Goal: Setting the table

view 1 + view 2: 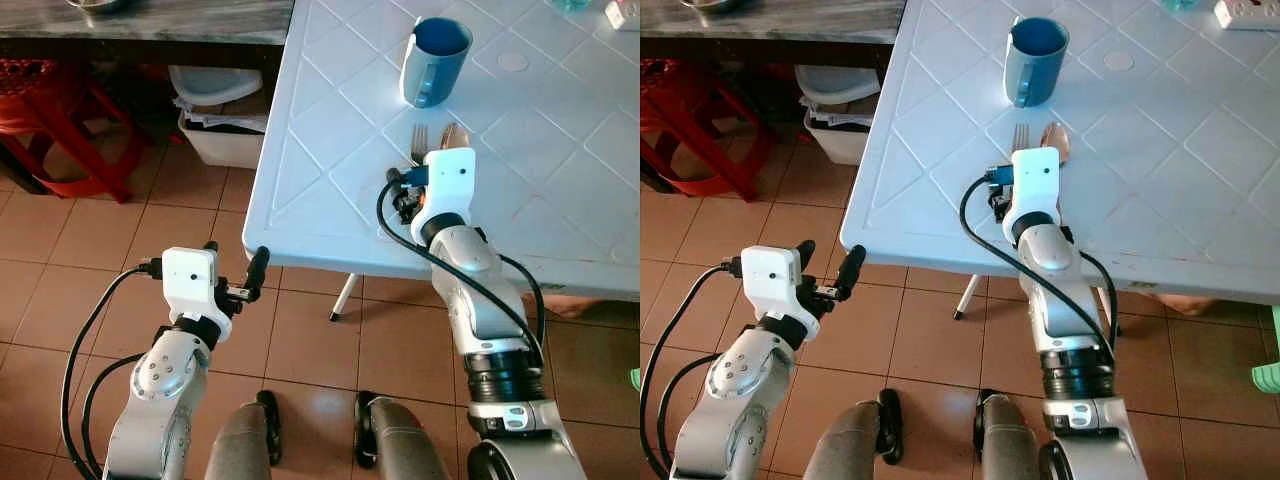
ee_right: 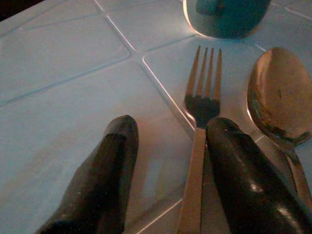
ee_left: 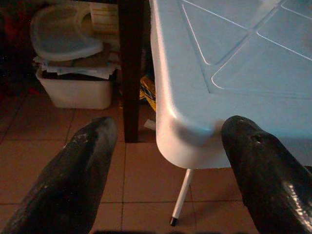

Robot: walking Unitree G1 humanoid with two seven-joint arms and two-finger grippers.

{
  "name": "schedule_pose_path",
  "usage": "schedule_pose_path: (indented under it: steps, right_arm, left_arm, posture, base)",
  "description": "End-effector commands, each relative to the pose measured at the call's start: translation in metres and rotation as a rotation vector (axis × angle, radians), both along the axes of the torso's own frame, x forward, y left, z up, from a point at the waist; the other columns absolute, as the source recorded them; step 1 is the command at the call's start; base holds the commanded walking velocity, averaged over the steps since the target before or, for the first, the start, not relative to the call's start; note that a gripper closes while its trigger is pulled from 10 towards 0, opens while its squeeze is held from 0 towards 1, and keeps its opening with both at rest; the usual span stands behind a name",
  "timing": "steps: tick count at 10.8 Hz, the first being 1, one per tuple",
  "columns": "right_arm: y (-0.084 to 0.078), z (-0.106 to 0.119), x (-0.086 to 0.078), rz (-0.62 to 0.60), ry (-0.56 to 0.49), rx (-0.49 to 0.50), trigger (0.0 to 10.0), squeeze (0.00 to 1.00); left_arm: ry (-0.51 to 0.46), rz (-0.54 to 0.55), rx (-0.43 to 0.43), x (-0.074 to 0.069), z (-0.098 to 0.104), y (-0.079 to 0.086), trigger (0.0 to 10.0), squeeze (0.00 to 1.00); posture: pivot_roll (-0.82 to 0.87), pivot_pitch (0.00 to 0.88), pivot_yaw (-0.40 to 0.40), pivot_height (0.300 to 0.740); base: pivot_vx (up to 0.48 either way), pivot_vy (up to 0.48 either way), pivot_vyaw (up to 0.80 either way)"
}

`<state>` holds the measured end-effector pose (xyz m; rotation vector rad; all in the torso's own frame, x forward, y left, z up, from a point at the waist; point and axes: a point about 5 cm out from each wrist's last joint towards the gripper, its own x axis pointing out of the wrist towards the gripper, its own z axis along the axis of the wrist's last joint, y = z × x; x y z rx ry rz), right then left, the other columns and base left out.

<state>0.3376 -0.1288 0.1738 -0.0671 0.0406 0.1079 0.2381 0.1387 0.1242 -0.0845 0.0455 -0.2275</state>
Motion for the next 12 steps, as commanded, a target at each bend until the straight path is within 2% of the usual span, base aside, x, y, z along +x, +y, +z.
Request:
schedule_pose_path:
  steps: [1, 6, 8, 10, 12]
  right_arm:
    - [-0.007, -0.018, -0.003, -0.040, 0.101, 0.029, 0.0, 0.00]
    - [-0.025, -0.031, -0.006, -0.092, 0.278, 0.200, 0.0, 0.00]
    - [-0.037, -0.041, -0.004, -0.069, 0.377, 0.222, 0.0, 0.00]
    - [-0.039, -0.046, -0.003, -0.035, 0.445, 0.227, 0.0, 0.00]
    - [-0.041, -0.049, -0.002, -0.033, 0.468, 0.242, 0.0, 0.00]
  left_arm:
    - [0.029, 0.002, 0.008, -0.003, -0.005, 0.003, 10.0, 0.00]
    - [0.054, -0.034, 0.010, -0.003, -0.007, 0.002, 10.0, 0.00]
    - [0.074, -0.057, 0.025, -0.002, -0.009, 0.002, 10.0, 0.00]
    - [0.090, -0.068, 0.037, -0.003, -0.011, 0.004, 10.0, 0.00]
    - [0.098, -0.078, 0.039, -0.003, -0.012, 0.003, 10.0, 0.00]
  posture:
    - [-0.02, 0.306, 0.049, 0.740]
    - [-0.02, 0.304, 0.057, 0.740]
    - [-0.02, 0.306, 0.061, 0.740]
    - [-0.02, 0.306, 0.062, 0.740]
    - [-0.02, 0.303, 0.063, 0.740]
  base:
    - [0.000, 0.000, 0.00]
    - [0.000, 0.000, 0.00]
    - [0.000, 0.000, 0.00]
    - [0.000, 0.000, 0.00]
    - [0.000, 0.000, 0.00]
